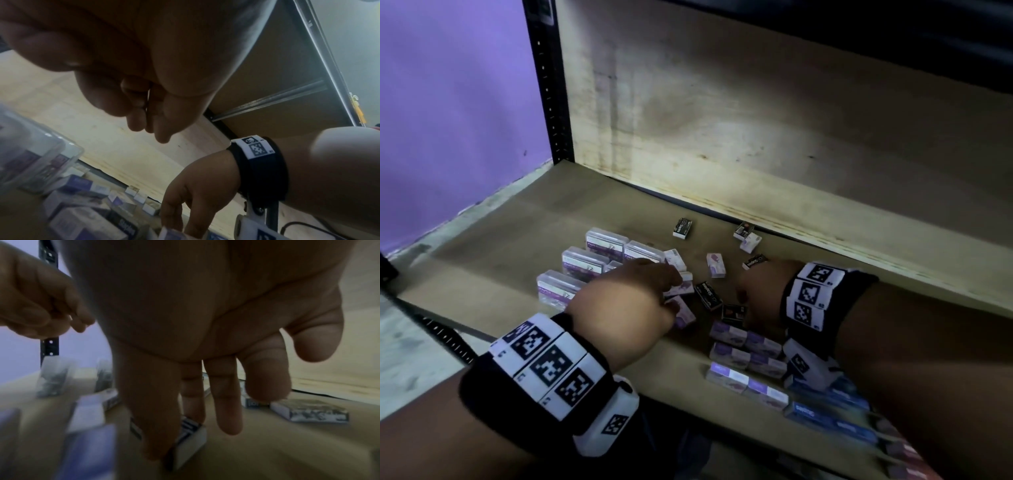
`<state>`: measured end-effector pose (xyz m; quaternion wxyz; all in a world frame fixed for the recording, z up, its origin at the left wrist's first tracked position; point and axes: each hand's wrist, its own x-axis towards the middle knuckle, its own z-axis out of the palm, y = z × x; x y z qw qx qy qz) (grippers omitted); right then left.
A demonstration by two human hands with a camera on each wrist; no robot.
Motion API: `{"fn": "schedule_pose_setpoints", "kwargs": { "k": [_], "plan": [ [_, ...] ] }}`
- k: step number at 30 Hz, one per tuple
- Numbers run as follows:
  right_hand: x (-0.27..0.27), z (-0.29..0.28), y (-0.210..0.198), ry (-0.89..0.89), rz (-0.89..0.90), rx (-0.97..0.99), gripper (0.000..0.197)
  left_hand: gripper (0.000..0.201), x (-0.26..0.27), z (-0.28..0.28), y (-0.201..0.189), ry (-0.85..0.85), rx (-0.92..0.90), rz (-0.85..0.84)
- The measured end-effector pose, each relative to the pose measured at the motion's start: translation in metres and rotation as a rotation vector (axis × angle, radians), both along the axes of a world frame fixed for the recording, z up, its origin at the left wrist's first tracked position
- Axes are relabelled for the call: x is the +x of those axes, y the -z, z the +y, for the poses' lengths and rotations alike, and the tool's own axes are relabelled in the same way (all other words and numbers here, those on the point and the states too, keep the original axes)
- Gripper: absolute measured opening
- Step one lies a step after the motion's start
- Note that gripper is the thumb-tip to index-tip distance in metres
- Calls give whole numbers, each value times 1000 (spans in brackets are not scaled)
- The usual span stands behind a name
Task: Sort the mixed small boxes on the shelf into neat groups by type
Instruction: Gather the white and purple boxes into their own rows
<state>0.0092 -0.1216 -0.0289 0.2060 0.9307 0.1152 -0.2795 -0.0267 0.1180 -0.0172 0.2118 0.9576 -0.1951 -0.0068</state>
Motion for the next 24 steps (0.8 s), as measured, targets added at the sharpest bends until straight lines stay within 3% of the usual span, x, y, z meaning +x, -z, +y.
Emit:
{"fn": "schedule_pose_setpoints", "kwargs": {
  "k": [5,9,16,19,21,24],
  "plan": [
    [13,-2,6,35,61,-45,34,36,3,6,6,-6,-46,8],
    [24,-16,5,178,-77,25,18,25,3,8,9,-13,-72,-7],
    [43,-18,18,203,-132,42,18,27,4,11,12,-2,-91,5],
    [49,-11,19,184,-75,23,16,25,5,13,12,6,-102,20],
    [55,-7,14,194,-49,17,26,27,5,14,12,17,-111,36],
    [65,-4,7,174,-141,74,26,30,6,17,13,27,-100,45]
  ]
}}
